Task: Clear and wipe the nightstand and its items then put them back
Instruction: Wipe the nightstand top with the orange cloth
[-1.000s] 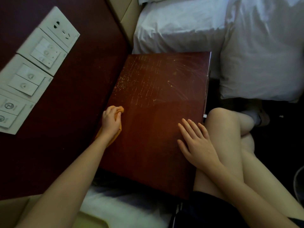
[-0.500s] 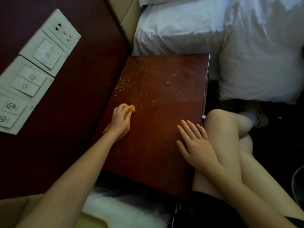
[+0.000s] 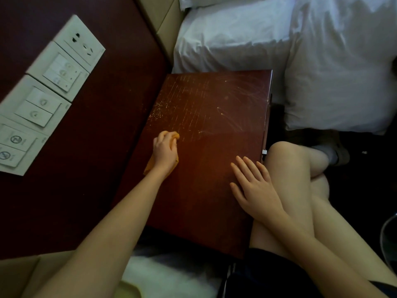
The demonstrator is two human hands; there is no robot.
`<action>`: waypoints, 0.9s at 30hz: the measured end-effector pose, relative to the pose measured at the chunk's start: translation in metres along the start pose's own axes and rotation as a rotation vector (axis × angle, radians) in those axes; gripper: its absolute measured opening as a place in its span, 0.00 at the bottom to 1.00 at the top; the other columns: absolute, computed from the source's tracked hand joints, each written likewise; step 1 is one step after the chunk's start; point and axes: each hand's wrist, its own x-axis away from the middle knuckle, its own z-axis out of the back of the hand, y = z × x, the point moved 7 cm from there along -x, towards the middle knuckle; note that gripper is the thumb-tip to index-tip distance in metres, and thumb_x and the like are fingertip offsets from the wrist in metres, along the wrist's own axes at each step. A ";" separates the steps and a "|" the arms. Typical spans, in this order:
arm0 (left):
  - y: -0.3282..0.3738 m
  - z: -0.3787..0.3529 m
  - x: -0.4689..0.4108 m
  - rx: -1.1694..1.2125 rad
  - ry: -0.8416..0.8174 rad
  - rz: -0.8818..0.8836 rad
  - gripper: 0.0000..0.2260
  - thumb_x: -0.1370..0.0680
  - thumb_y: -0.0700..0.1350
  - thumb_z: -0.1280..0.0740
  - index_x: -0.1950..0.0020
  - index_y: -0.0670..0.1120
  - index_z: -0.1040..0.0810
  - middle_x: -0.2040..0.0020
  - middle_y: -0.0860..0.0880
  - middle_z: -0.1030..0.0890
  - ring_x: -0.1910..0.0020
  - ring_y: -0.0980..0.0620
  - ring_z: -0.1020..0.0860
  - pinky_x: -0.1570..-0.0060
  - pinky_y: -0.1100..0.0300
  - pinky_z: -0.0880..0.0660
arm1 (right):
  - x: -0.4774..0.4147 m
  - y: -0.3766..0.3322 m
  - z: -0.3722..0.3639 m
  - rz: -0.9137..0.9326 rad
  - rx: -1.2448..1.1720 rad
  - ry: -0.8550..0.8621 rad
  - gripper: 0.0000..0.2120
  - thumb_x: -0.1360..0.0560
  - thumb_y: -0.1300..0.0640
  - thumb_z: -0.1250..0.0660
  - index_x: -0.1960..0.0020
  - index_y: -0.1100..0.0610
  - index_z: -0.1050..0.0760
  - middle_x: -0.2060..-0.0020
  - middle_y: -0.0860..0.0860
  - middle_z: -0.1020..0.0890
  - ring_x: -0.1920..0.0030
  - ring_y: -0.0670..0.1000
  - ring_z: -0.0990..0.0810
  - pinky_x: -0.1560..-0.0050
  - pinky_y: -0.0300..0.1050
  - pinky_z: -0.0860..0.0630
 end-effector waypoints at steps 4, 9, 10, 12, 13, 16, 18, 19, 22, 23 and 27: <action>0.002 -0.001 0.017 0.014 -0.127 -0.214 0.13 0.21 0.41 0.39 0.38 0.45 0.24 0.39 0.45 0.27 0.42 0.46 0.31 0.45 0.61 0.37 | 0.000 0.001 0.001 0.005 -0.002 0.001 0.25 0.23 0.48 0.48 0.33 0.60 0.29 0.33 0.57 0.28 0.32 0.57 0.32 0.32 0.52 0.45; -0.016 0.009 0.011 0.021 0.011 -0.010 0.11 0.21 0.41 0.41 0.40 0.45 0.24 0.37 0.46 0.28 0.40 0.46 0.32 0.45 0.60 0.37 | 0.001 0.001 0.000 0.008 -0.010 0.004 0.25 0.23 0.48 0.48 0.33 0.60 0.29 0.33 0.57 0.28 0.32 0.57 0.32 0.32 0.52 0.45; -0.018 0.010 0.008 0.026 0.067 0.106 0.12 0.20 0.41 0.42 0.40 0.45 0.24 0.36 0.46 0.28 0.39 0.46 0.32 0.45 0.60 0.37 | 0.002 0.001 0.000 0.008 -0.010 0.004 0.25 0.23 0.48 0.48 0.33 0.60 0.29 0.33 0.57 0.28 0.32 0.57 0.32 0.32 0.52 0.45; -0.015 0.009 0.006 0.027 0.138 0.288 0.12 0.20 0.41 0.43 0.40 0.45 0.25 0.36 0.47 0.29 0.39 0.46 0.33 0.43 0.58 0.35 | 0.002 0.001 0.000 0.009 -0.006 0.001 0.25 0.23 0.48 0.49 0.33 0.60 0.29 0.34 0.57 0.28 0.32 0.57 0.32 0.32 0.52 0.46; -0.011 0.008 0.006 0.023 0.150 0.326 0.12 0.20 0.41 0.43 0.40 0.46 0.25 0.36 0.47 0.29 0.39 0.46 0.33 0.42 0.56 0.34 | 0.001 0.000 0.000 0.009 -0.002 0.002 0.25 0.23 0.48 0.49 0.33 0.60 0.29 0.34 0.57 0.28 0.32 0.57 0.32 0.32 0.52 0.46; 0.010 -0.001 0.004 0.047 0.073 0.206 0.11 0.20 0.42 0.42 0.41 0.47 0.24 0.36 0.48 0.29 0.39 0.47 0.33 0.44 0.59 0.35 | 0.001 -0.001 0.002 0.007 0.002 0.013 0.24 0.23 0.48 0.48 0.34 0.60 0.28 0.34 0.57 0.27 0.32 0.58 0.31 0.32 0.52 0.45; 0.027 -0.011 0.010 0.057 -0.052 -0.002 0.11 0.20 0.42 0.41 0.40 0.46 0.24 0.36 0.48 0.29 0.38 0.47 0.33 0.44 0.60 0.37 | 0.000 -0.001 0.004 0.005 -0.003 0.034 0.24 0.23 0.49 0.48 0.34 0.60 0.28 0.34 0.57 0.27 0.33 0.58 0.30 0.32 0.53 0.44; 0.032 -0.014 0.015 0.059 -0.105 -0.081 0.12 0.21 0.42 0.41 0.39 0.46 0.24 0.36 0.47 0.29 0.38 0.47 0.33 0.43 0.60 0.38 | -0.001 -0.002 0.004 0.006 -0.004 0.043 0.24 0.23 0.49 0.48 0.34 0.60 0.28 0.35 0.57 0.27 0.33 0.58 0.30 0.32 0.54 0.43; 0.031 -0.012 0.033 0.082 -0.179 -0.192 0.13 0.21 0.42 0.39 0.38 0.47 0.24 0.38 0.47 0.28 0.40 0.48 0.33 0.43 0.61 0.37 | -0.001 -0.004 0.004 0.037 0.017 0.047 0.22 0.24 0.51 0.43 0.35 0.60 0.27 0.35 0.57 0.26 0.33 0.58 0.29 0.33 0.59 0.36; 0.027 -0.010 0.038 0.084 -0.183 -0.211 0.13 0.21 0.41 0.38 0.38 0.47 0.24 0.39 0.47 0.27 0.41 0.48 0.32 0.43 0.61 0.37 | -0.002 -0.003 0.003 0.047 0.017 0.035 0.22 0.24 0.52 0.41 0.35 0.61 0.27 0.35 0.57 0.27 0.33 0.59 0.30 0.34 0.60 0.37; 0.010 -0.002 0.048 0.047 -0.093 -0.129 0.12 0.21 0.42 0.39 0.39 0.46 0.24 0.39 0.47 0.27 0.41 0.48 0.32 0.45 0.61 0.37 | -0.012 0.010 -0.006 -0.015 -0.005 -0.089 0.25 0.21 0.51 0.43 0.27 0.57 0.40 0.26 0.55 0.40 0.26 0.56 0.45 0.28 0.57 0.52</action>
